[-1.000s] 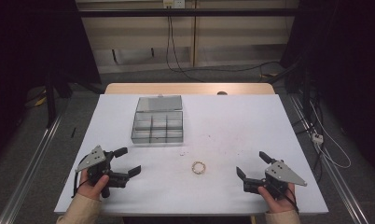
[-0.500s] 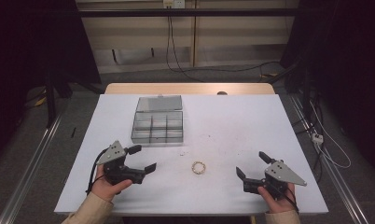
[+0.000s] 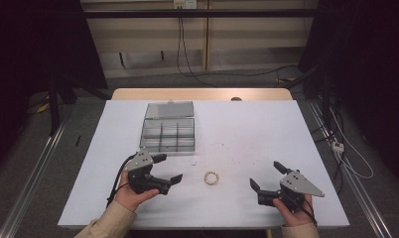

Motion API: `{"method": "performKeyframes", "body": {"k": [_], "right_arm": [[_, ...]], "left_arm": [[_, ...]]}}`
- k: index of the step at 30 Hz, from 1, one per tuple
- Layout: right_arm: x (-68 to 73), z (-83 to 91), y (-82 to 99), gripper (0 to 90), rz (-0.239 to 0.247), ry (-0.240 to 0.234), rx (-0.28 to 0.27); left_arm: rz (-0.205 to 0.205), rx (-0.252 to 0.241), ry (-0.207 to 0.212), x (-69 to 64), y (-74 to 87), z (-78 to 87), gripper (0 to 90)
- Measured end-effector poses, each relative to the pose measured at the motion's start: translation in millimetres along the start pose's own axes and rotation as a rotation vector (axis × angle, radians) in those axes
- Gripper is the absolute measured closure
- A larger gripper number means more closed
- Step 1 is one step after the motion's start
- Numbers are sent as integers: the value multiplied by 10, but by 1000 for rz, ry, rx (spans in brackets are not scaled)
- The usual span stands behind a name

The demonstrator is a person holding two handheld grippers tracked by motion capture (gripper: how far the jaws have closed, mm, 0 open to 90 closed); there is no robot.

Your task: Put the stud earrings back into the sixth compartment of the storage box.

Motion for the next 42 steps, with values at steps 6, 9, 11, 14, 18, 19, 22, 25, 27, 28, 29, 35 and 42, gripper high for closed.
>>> {"method": "performKeyframes", "body": {"k": [6,9,11,14,18,19,22,25,27,28,29,35,42], "right_arm": [[1,-3,2,32,4,-1,2],[9,-6,1,32,6,-3,4],[14,-12,6,32,9,-6,5],[20,-18,13,33,10,-11,10],[24,-20,15,34,11,-12,11],[26,-20,15,34,11,-13,12],[25,-22,15,34,11,-13,12],[26,-23,16,34,12,-14,13],[26,-22,16,34,14,-12,13],[26,-22,16,34,14,-12,13],[26,-23,18,33,15,-11,14],[25,-24,22,34,20,-10,17],[35,-31,17,34,24,-13,16]], "left_arm": [[-3,11,15,-39,-3,-96,95],[-6,18,24,-62,-8,-150,103],[0,25,24,-74,-7,-192,104],[6,41,32,-97,2,-268,133],[14,48,38,-110,3,-337,171],[14,48,38,-110,3,-337,177],[12,60,39,-126,4,-395,214],[11,74,36,-135,5,-455,242],[13,81,35,-148,6,-501,271],[10,85,34,-150,7,-515,271],[5,90,30,-153,11,-562,320],[21,116,22,-136,53,-676,449],[37,152,11,-126,104,-762,542]]}}
Point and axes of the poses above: each handheld gripper's, and its own axes: z roughly backward along the jaws, y roughly out of its underside, x roughly to its left, the point moved 7 cm from there along -z, roughly forward along the jaws, and after that the axes turned 8 degrees about z, right-handed, at the moved point
